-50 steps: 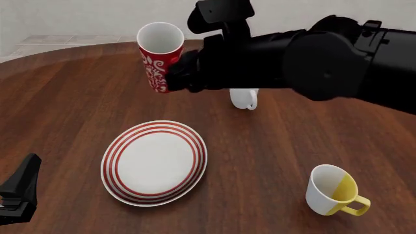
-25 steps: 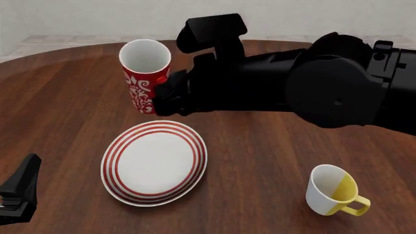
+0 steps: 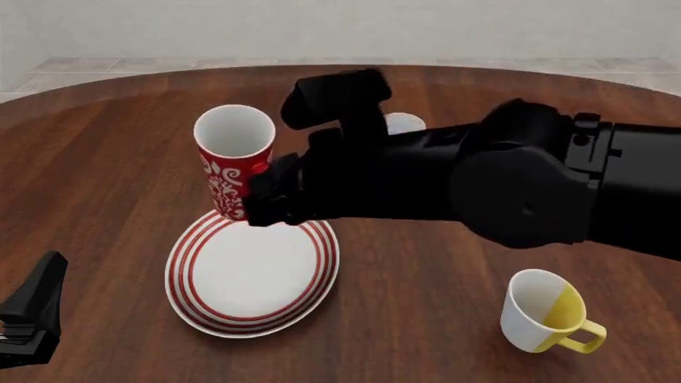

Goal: Pick up the red mug and put it on the plate

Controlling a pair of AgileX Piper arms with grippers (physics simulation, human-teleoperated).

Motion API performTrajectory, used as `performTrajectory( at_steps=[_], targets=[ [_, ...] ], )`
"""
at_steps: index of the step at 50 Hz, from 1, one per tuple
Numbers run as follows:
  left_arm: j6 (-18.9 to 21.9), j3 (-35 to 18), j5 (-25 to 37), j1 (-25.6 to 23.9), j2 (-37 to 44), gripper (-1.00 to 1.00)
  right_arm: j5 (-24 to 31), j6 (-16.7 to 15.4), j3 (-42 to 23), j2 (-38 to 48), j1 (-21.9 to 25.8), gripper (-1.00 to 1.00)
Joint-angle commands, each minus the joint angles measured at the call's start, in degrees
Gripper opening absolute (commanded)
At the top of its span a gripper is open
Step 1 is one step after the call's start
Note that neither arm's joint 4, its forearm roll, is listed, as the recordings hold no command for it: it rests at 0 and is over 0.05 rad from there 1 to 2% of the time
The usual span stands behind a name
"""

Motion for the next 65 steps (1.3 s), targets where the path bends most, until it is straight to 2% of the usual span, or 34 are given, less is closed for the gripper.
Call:
performTrajectory(
  at_steps=[1,27,65],
  targets=[
    [0.00,0.00,0.00,0.00,0.01,1.00,-1.17,2.15,1.55,0.70,0.68,-1.00],
    [0.01,0.00,0.00,0.00,0.00,1.00,-1.80,2.44,2.79,1.63,-0.24,-1.00],
    [0.00,0.00,0.00,0.00,0.00,1.00,-3.89,4.65,4.92,4.74,-0.73,-1.00]
  ],
)
